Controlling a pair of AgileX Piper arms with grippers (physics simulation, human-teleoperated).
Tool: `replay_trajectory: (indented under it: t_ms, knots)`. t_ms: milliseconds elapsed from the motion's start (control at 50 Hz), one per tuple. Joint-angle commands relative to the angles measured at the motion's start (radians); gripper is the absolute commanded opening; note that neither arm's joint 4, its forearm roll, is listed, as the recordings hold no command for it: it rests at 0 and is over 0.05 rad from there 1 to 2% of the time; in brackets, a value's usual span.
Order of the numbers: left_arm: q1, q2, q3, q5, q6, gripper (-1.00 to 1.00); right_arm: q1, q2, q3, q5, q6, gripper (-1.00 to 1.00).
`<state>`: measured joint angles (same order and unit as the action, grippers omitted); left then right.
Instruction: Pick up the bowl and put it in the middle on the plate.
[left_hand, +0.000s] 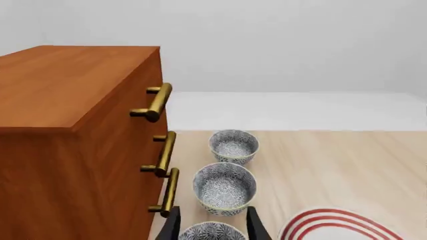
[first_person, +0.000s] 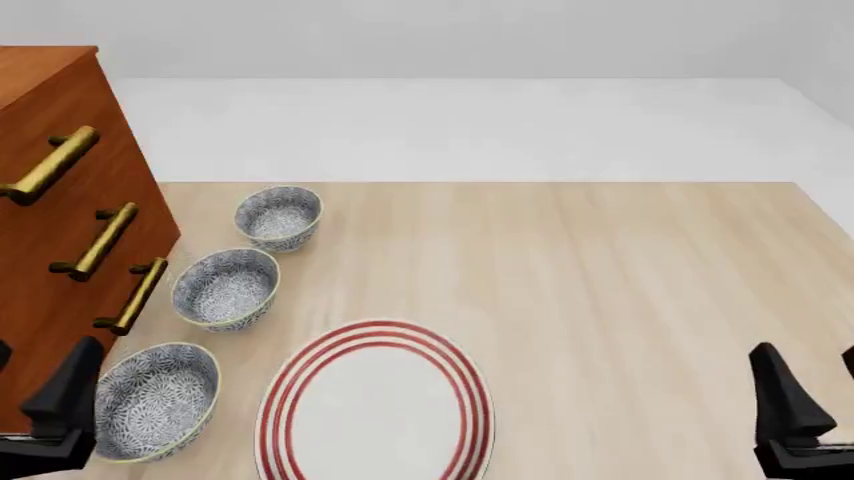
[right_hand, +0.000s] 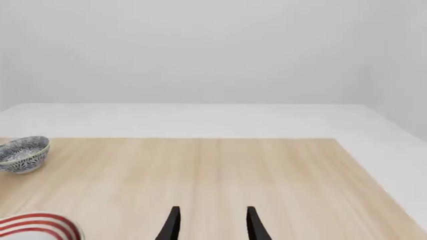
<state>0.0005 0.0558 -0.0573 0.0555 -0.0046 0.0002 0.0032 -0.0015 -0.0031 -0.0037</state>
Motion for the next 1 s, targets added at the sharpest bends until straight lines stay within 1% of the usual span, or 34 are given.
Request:
replay_trajectory:
  t_ms: [20,40,100,180,240,280,300,320,360,400,420,440,460,480,500,520,540,560,600,620,640,660,680,700,720,760,780,800,820,840,880,920,940,1000]
  knots:
    - [-0.018,-0.053,0.049,-0.047,0.009,1.00,0.000,0.000,-0.006,0.002,-0.009,1.00]
    - [-0.018,-0.053,0.046,-0.045,0.006,1.00,-0.002,0.008,-0.006,0.004,0.008,1.00]
    - [-0.025,-0.050,0.047,-0.046,0.009,1.00,0.002,-0.002,-0.007,-0.006,-0.028,1.00]
    - [-0.038,-0.052,0.048,-0.044,0.016,1.00,-0.002,0.013,-0.005,-0.002,0.007,1.00]
    - [-0.041,-0.054,0.039,-0.031,0.007,1.00,0.002,-0.002,-0.006,-0.009,-0.031,1.00]
    - [-0.058,-0.054,0.022,-0.015,-0.003,1.00,0.000,0.000,-0.009,0.002,-0.013,1.00]
    - [-0.072,-0.054,0.022,-0.016,0.007,1.00,-0.002,0.007,-0.010,0.008,0.005,1.00]
    - [-0.079,-0.055,0.019,-0.012,0.007,1.00,-0.002,0.013,-0.009,0.004,0.010,1.00]
    - [-0.076,-0.055,0.009,-0.001,-0.004,1.00,0.002,-0.002,-0.006,-0.008,-0.028,1.00]
    - [-0.070,-0.055,0.001,0.008,-0.026,1.00,0.001,-0.001,-0.007,-0.003,-0.021,1.00]
    - [-0.069,-0.055,0.002,0.005,-0.014,1.00,0.000,0.001,-0.007,0.001,-0.011,1.00]
    - [-0.071,-0.055,0.003,0.004,0.022,1.00,-0.002,0.011,-0.006,0.000,0.005,1.00]
    - [-0.076,-0.055,-0.004,0.015,0.034,1.00,-0.002,0.011,-0.005,-0.002,0.003,1.00]
    - [-0.070,-0.055,-0.021,0.025,-0.052,1.00,0.000,0.000,-0.008,0.001,-0.014,1.00]
    - [-0.066,-0.053,-0.025,0.041,-0.069,1.00,0.002,-0.002,-0.008,-0.006,-0.028,1.00]
    - [-0.071,-0.053,-0.028,0.045,-0.041,1.00,0.001,-0.002,-0.007,-0.006,-0.026,1.00]
    - [-0.074,-0.052,-0.034,0.057,-0.039,1.00,0.001,-0.001,-0.007,-0.003,-0.021,1.00]
    - [-0.067,-0.049,-0.046,0.075,-0.042,1.00,-0.001,0.006,-0.007,0.004,0.002,1.00]
    - [-0.089,-0.016,-0.065,0.085,-0.047,1.00,-0.001,0.005,-0.007,0.003,-0.001,1.00]
    - [-0.088,0.049,-0.078,0.065,-0.027,1.00,0.001,-0.002,-0.007,-0.004,-0.023,1.00]
    - [-0.096,0.077,-0.085,0.056,-0.053,1.00,0.001,-0.002,-0.007,-0.006,-0.027,1.00]
    - [-0.112,0.096,-0.100,0.061,-0.054,1.00,0.001,-0.002,-0.008,-0.002,-0.022,1.00]
    - [-0.138,0.113,-0.112,0.060,-0.045,1.00,0.000,-0.001,-0.008,0.002,-0.015,1.00]
    - [-0.159,0.114,-0.132,0.073,-0.005,1.00,-0.002,0.008,-0.006,0.003,0.006,1.00]
    - [-0.157,0.121,-0.142,0.081,0.003,1.00,-0.002,0.008,-0.007,0.003,0.004,1.00]
    - [-0.126,0.234,-0.169,0.066,0.023,1.00,0.001,-0.002,-0.008,-0.004,-0.024,1.00]
    - [-0.112,0.298,-0.169,0.043,0.031,1.00,0.001,-0.002,-0.009,-0.004,-0.027,1.00]
    - [-0.122,0.354,-0.185,0.028,0.037,1.00,0.001,-0.001,-0.009,-0.001,-0.021,1.00]
    - [-0.151,0.292,-0.217,0.077,0.041,1.00,-0.001,0.002,-0.008,0.003,-0.007,1.00]
    - [-0.160,0.305,-0.231,0.086,0.040,1.00,-0.002,0.012,-0.005,-0.002,0.005,1.00]
    - [-0.162,0.319,-0.255,0.097,0.043,1.00,-0.001,0.001,-0.008,0.002,-0.010,1.00]
    - [-0.178,0.340,-0.266,0.094,0.058,1.00,0.001,-0.001,-0.005,-0.008,-0.025,1.00]
    - [-0.190,0.366,-0.266,0.080,0.088,1.00,0.000,-0.001,-0.006,-0.004,-0.020,1.00]
    - [-0.203,0.412,-0.285,0.066,0.086,1.00,-0.002,0.011,-0.005,0.000,0.006,1.00]
